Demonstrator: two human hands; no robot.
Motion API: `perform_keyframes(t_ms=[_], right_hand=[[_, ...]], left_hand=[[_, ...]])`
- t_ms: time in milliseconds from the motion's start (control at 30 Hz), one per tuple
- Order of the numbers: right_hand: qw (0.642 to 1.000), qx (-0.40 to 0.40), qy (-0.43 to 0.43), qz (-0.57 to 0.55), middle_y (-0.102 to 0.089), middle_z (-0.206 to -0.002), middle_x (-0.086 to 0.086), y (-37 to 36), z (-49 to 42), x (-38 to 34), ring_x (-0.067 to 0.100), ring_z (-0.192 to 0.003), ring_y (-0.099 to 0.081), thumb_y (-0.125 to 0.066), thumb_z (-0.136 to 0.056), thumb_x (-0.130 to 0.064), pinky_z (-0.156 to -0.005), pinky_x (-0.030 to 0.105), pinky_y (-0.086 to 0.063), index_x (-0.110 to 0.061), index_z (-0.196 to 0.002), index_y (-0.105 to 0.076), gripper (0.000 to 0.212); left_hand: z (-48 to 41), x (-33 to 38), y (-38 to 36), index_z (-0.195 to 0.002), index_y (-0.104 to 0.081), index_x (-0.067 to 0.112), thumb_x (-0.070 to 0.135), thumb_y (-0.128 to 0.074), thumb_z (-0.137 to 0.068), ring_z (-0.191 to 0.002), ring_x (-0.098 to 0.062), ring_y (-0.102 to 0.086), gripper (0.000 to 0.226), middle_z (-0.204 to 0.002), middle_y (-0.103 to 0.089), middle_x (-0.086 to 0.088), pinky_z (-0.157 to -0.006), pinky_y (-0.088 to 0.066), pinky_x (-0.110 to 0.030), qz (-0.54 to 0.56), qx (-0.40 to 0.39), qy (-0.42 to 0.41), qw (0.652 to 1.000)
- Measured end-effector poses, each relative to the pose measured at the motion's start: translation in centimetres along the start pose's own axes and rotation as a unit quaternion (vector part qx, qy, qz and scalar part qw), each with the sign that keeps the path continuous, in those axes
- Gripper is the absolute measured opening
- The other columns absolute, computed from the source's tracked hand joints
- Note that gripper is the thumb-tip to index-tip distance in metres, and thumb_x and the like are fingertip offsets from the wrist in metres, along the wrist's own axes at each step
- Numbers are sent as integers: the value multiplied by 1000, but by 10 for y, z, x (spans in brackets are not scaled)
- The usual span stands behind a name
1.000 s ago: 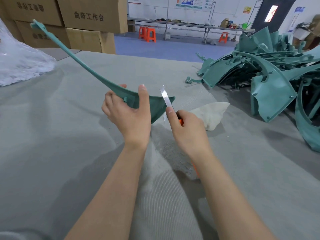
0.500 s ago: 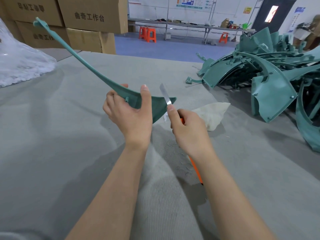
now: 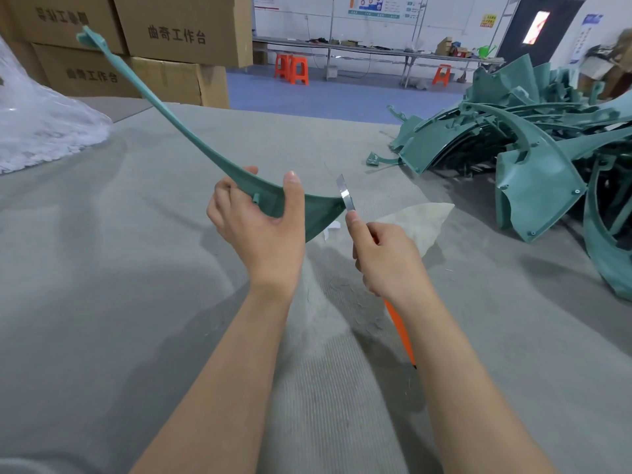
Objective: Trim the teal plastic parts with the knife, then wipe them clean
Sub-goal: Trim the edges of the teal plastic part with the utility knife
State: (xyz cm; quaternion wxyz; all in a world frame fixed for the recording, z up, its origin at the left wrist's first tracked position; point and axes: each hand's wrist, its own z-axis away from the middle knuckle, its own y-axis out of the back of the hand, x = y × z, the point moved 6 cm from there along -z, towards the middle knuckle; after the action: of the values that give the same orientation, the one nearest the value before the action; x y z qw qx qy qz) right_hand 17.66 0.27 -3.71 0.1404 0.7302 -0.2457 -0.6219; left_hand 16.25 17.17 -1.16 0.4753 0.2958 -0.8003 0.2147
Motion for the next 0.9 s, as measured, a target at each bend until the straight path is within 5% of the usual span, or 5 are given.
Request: perform_keyframes(t_ms=[133,367,533,667,900], right_hand=[[1000,3,-16,7,-44,-62,10,5,-4,8,23,-55,-38,-40,-97,-54,-57,33,-35,-3,-69,-44,58],[999,14,-13,-30,-37,-60,6,13,-2,4,21,-53,-34,-41,-97,-53,-55,32,-33,-4,-70,-42,56],[997,14,69,-35,-41,-59,6,-3,11,-21,20,-54,-37,-43,-97,-53,-53,40,-41,5,-72,-41,63],[993,46,111,20,-33,-46,-9,-6,16,-28,10,-48,-33,-43,-96,-51,-47,23,-28,-16,-57,-33,54],[988,102,106,47,-35,-51,-8,1,13,-21,11,-49,-34,-40,-96,-53,-49,28,-23,-22,-59,-32,50]], left_hand=[[2,3,-3,-98,-48,26,56,-51,-75,-125,-22,-34,39,-113,-48,7,-104,-36,-44,-9,-14,-20,1000],[-2,-2,1,-91,-43,36,52,-55,-79,-124,-21,-34,23,-114,-48,6,-105,-36,-44,2,1,-1,1000],[-8,-9,5,-98,-51,26,53,-55,-78,-123,-16,-36,34,-111,-51,9,-106,-36,-42,24,26,64,997],[-7,-15,0,-90,-57,23,60,-56,-70,-116,-24,-54,42,-104,-58,5,-102,-43,-45,100,18,134,986],[6,-22,-14,-91,-61,22,60,-61,-68,-100,-19,-65,45,-108,-67,-3,-92,-52,-42,164,-13,217,962]])
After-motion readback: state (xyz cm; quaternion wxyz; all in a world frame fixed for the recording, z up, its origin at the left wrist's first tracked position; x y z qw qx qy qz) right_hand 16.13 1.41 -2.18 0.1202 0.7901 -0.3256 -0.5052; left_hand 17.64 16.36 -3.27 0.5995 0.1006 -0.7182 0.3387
